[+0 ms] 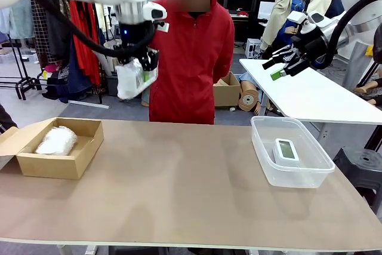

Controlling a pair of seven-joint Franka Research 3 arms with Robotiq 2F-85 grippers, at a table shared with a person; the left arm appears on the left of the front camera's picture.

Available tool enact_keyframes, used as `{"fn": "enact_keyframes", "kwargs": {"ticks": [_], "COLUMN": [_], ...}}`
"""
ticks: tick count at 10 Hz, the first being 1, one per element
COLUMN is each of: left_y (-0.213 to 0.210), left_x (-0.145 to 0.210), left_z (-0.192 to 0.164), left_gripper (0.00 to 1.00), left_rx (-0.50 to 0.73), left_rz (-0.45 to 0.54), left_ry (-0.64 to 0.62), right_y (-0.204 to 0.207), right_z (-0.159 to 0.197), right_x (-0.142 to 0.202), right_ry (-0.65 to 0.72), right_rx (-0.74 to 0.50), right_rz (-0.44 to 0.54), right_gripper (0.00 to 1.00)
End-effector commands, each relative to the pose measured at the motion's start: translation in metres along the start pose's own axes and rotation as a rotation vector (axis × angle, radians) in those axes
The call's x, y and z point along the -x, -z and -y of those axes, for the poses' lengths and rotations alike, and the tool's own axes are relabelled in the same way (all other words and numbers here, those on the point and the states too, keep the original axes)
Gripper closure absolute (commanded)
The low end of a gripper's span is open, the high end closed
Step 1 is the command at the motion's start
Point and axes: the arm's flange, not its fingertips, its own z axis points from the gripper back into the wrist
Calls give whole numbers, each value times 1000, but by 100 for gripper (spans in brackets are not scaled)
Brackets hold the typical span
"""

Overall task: Separate and place wrapped and unwrapped clocks.
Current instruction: Pick up the Digital clock indicated by the person.

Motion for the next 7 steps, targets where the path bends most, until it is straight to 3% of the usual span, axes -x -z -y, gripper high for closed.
{"fn": "enact_keyframes", "kwargs": {"ticks": [1, 4, 7], "left_y": [-24, -42, -33], "left_x": [-25, -27, -18], "left_z": [-1, 5, 5], "left_gripper": [100, 100, 100], "left_rx": [-67, -103, -86], "left_rz": [-2, 36, 32], "left_ry": [25, 46, 33], "right_y": [0, 0, 0], "right_z": [-1, -1, -1], "right_x": [-1, -1, -1], "right_ry": [-2, -2, -2], "right_rx": [-2, -2, -2], "right_rz": [2, 2, 2], "right_gripper": [0, 0, 0]}}
